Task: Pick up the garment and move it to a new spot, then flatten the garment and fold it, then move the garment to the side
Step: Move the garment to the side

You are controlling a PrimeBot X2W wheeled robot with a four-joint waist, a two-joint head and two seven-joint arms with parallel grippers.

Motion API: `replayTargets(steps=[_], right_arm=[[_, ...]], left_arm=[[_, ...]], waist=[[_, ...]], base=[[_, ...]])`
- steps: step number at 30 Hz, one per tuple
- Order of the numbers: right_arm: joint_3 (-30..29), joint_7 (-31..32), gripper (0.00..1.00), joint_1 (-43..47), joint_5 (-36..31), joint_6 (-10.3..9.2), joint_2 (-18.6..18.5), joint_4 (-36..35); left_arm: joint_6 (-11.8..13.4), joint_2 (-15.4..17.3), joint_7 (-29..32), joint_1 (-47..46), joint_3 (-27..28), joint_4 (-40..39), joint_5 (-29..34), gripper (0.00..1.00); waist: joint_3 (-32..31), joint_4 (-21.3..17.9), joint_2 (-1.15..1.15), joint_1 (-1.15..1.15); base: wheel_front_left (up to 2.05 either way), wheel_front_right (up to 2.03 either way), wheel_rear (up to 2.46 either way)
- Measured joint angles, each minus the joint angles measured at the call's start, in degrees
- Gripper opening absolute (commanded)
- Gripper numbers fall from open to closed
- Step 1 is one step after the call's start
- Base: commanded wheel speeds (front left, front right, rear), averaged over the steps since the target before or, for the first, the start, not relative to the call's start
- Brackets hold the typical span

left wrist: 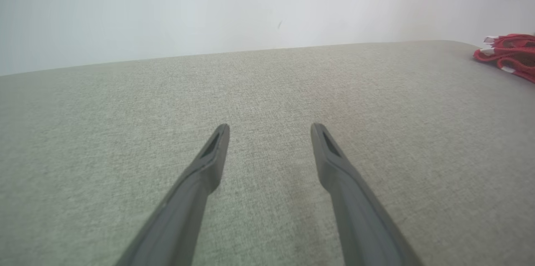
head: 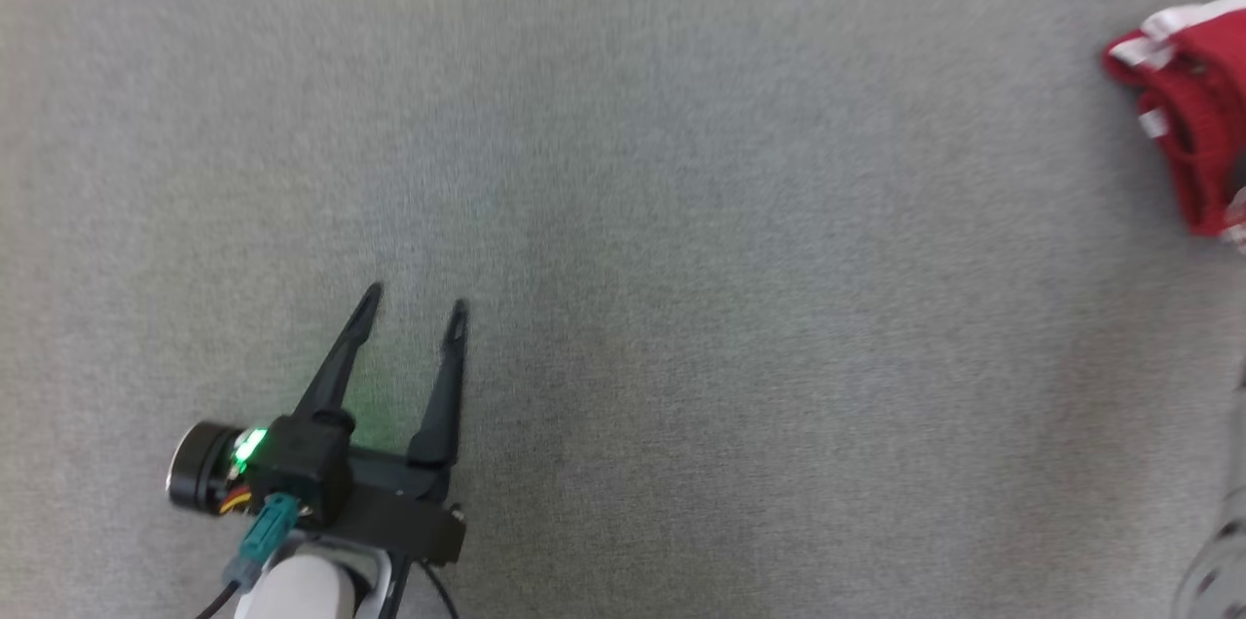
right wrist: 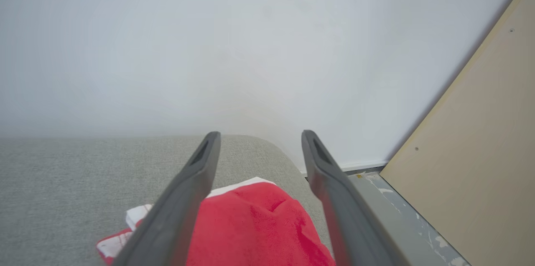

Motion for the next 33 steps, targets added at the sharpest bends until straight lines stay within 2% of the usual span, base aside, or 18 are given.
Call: replayTargets(steps=[4, 11, 21, 33], right_arm=[[7.7, 0.0, 1.00, 6.6, 7.0, 0.00, 3.9, -4.0], [16.5, 0.0, 1.00, 18.7, 16.2, 0.00, 9.2, -8.7], [26.5, 0.0, 1.00, 31.1, 23.2, 0.00, 12.3, -8.7], [31.8, 0.0, 1.00, 38.0, 27.5, 0.00, 13.1, -10.3]], left_arm=[[0.0, -0.7, 0.0, 2.2, 2.8, 1.3, 0.0, 1.00], [0.0, -1.8, 0.0, 6.0, 7.8, 3.3, 0.1, 1.00], [0.1, -2.5, 0.0, 10.7, 12.2, 6.5, 0.3, 1.00], [0.6, -2.8, 0.0, 14.5, 15.2, 8.3, -0.2, 1.00]], waist=[[-3.6, -0.5, 0.00, 0.00], [-9.9, -1.0, -0.01, -0.01], [-17.4, -0.9, -0.01, -0.01], [-22.9, -0.2, -0.01, -0.01]], base=[[0.00, 0.00, 0.00], [0.00, 0.00, 0.00], [0.00, 0.00, 0.00], [0.00, 0.00, 0.00]])
